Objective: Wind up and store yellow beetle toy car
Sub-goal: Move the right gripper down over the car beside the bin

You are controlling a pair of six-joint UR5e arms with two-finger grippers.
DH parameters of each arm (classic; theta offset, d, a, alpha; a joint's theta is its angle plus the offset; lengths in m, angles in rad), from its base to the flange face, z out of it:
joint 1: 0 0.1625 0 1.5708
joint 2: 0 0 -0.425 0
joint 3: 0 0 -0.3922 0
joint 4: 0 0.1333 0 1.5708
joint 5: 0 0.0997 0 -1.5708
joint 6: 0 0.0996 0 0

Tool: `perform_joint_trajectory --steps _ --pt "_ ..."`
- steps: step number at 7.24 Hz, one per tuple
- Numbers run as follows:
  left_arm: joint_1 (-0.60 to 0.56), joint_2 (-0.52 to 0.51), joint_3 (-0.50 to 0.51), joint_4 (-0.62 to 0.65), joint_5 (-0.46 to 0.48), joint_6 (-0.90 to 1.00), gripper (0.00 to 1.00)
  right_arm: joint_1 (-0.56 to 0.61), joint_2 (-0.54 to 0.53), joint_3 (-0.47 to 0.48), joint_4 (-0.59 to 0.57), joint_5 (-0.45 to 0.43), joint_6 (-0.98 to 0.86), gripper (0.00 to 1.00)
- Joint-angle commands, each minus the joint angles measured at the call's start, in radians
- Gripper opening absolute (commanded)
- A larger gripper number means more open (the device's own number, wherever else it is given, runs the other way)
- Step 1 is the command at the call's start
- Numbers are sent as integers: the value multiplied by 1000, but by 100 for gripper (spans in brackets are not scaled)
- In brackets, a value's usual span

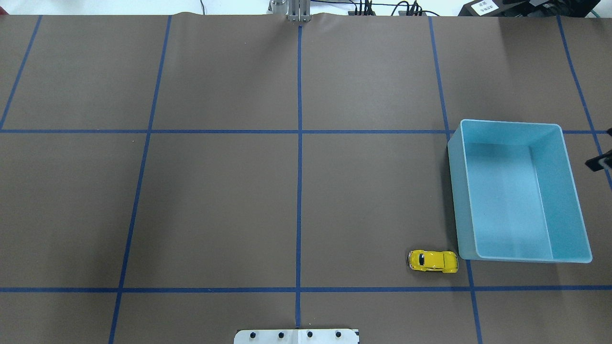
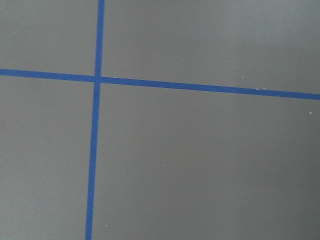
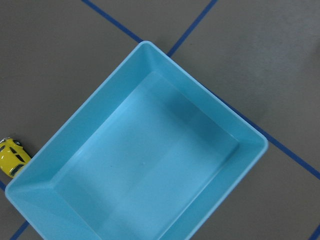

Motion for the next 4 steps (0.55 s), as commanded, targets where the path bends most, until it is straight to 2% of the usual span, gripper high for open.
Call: perform_joint_trajectory --steps 1,2,3,4 --pt "-28 -6 15 1 30 12 100 -298 63 34 -5 -194 -1 100" --pt "-29 6 14 -1 45 12 100 -395 80 56 -58 -246 -1 100" --pt "-28 9 14 -1 45 12 100 -507 182 79 -266 -349 -1 100" --pt "-28 9 9 -1 42 12 100 -628 349 73 -503 -480 -2 100"
